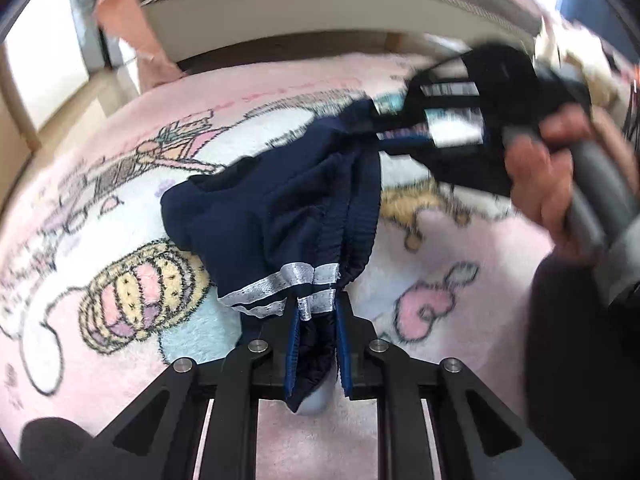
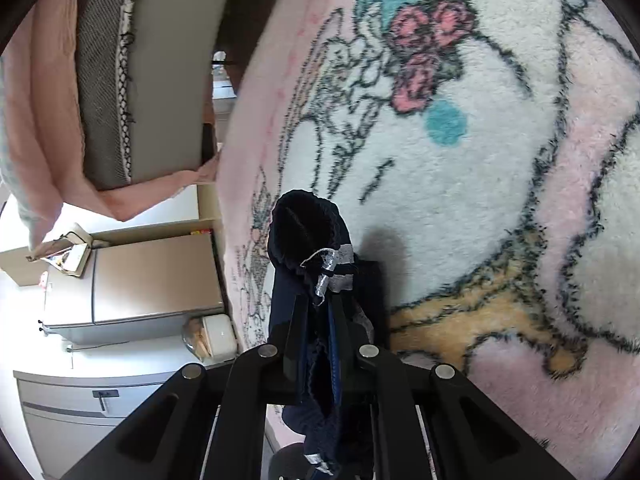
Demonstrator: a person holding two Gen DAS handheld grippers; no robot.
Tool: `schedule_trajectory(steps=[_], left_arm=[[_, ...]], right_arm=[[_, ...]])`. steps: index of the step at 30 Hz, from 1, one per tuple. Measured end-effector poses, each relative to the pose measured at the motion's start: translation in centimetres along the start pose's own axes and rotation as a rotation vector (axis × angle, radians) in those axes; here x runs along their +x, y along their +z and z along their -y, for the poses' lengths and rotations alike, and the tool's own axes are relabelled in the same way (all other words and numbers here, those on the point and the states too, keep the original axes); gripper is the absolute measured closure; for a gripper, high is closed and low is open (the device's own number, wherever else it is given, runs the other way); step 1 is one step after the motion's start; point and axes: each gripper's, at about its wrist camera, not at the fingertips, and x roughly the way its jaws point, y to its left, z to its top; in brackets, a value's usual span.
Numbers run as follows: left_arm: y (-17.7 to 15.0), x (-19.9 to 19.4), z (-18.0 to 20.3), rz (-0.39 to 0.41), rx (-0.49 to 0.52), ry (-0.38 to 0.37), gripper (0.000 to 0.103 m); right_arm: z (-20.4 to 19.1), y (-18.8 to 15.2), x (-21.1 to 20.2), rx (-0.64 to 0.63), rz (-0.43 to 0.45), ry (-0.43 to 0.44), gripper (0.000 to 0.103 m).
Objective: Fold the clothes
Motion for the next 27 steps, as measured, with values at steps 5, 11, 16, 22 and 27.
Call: schedule_trajectory(steps=[5, 11, 16, 22, 27], left_arm=[[0.9, -1.9, -1.3, 0.047, -0.038, 0.009, 0.091], [2.5, -2.4, -4.1, 0.059, -0.104, -0.024, 0.092], [3.7, -3.7, -5.5, 0.075, -0.103, -0.007, 0.092], [5.2, -5.0, -7.2, 0.095, -0.121, -0.016, 0.092], [5.7, -5.6, -7.9, 0.105, -0.114, -0.014, 0.092]], right_arm=[[-1.6, -0.7, -0.5, -0.05, 0.003, 0.01, 0.095], [-4.1, -1.6, -0.6, -0.111, 0.001, 0.019, 0.096], [-7.1, -2.4, -0.9, -0.204, 0.007, -0.002, 0.096], [-9.9, -3.1, -0.7, -0.256, 0.009, -0.126, 0.096], [-9.6, -4.1, -0.2, -0.277, -0.019, -0.208, 0.096]])
